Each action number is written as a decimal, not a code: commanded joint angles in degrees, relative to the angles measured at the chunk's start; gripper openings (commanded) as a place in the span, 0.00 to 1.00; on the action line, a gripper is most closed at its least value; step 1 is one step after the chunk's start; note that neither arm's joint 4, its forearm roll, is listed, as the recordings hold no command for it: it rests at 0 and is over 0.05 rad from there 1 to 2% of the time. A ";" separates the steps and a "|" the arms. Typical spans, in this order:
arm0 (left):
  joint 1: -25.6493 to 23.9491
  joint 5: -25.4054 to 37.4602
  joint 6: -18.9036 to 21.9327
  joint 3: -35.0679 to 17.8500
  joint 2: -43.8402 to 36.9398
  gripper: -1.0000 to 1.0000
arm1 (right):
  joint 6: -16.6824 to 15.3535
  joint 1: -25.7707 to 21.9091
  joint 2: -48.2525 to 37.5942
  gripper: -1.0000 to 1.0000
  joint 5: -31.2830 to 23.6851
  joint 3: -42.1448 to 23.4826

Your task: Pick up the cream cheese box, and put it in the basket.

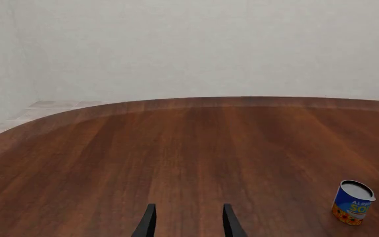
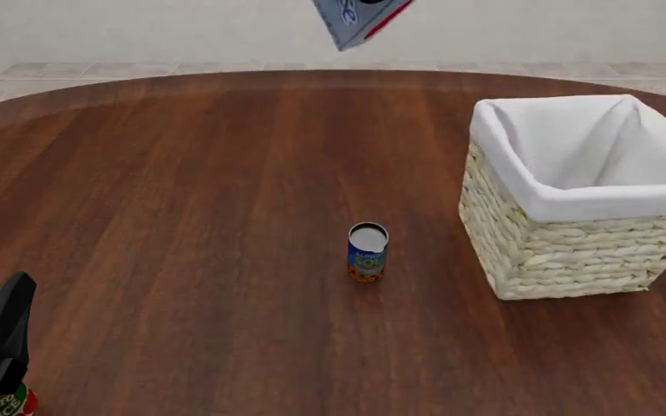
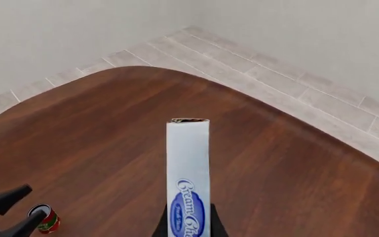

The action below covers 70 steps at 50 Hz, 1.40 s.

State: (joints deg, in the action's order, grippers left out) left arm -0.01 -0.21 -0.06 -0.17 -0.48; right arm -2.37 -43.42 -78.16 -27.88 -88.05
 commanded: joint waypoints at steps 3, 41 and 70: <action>-0.01 0.00 0.01 0.00 -0.01 1.00 | 3.20 -0.12 5.93 0.00 4.06 5.82; 0.00 0.00 0.00 0.00 0.00 1.00 | 7.97 -0.09 21.63 0.00 16.59 22.77; 0.00 0.00 0.00 0.00 0.00 1.00 | 9.00 1.97 28.08 0.00 20.32 27.92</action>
State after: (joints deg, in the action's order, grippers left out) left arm -0.01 -0.21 -0.07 -0.17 -0.49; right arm 5.57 -42.38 -52.15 -8.94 -61.14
